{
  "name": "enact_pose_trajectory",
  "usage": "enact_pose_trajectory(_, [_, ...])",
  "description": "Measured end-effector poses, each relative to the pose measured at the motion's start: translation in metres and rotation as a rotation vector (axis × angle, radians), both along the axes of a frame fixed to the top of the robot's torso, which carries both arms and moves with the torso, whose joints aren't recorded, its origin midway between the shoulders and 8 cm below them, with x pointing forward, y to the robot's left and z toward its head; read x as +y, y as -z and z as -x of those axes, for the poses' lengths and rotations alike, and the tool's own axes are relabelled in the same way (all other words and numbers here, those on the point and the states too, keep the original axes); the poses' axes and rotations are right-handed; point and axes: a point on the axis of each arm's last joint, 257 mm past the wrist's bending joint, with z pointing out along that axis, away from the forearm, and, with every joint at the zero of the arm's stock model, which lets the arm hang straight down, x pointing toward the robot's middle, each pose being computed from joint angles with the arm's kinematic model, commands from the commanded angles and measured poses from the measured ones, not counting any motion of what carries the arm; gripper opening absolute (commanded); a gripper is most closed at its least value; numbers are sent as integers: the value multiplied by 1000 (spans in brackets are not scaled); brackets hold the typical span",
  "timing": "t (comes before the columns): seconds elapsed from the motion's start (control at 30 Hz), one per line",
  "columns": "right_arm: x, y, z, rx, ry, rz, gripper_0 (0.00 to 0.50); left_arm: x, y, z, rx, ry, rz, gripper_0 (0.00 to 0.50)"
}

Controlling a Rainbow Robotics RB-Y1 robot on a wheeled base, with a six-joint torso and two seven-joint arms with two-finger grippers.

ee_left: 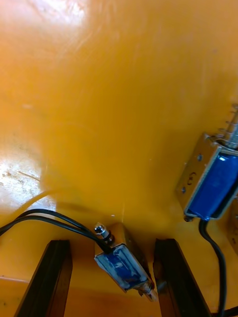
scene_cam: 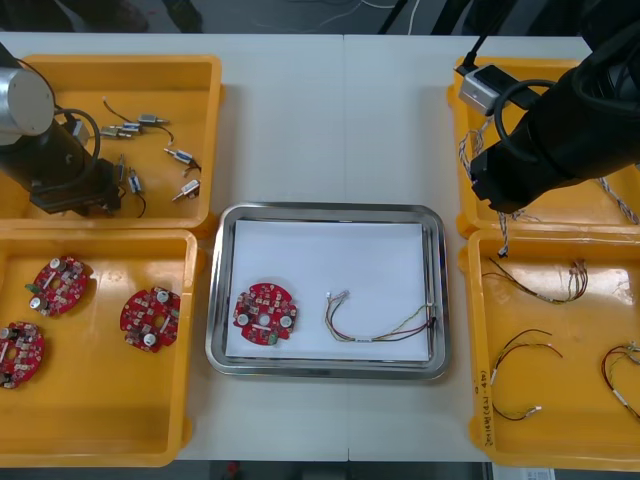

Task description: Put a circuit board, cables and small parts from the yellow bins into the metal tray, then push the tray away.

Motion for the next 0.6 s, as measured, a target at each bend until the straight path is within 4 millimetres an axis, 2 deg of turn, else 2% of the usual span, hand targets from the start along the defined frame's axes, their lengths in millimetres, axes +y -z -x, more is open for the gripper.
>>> enact_pose_trajectory(0.07, [1,2,3,-3,-12,12,0,0,0,0,-1,1,-2,154])
enact_pose_trajectory(0.1, [2,3,5,-4,-19,19,0,0,0,-1,-3,1,-2,0])
enact_pose_trajectory(0.6, [8,16,18,15,-66,51,0,0,-1,-3,-8,0,-2,0])
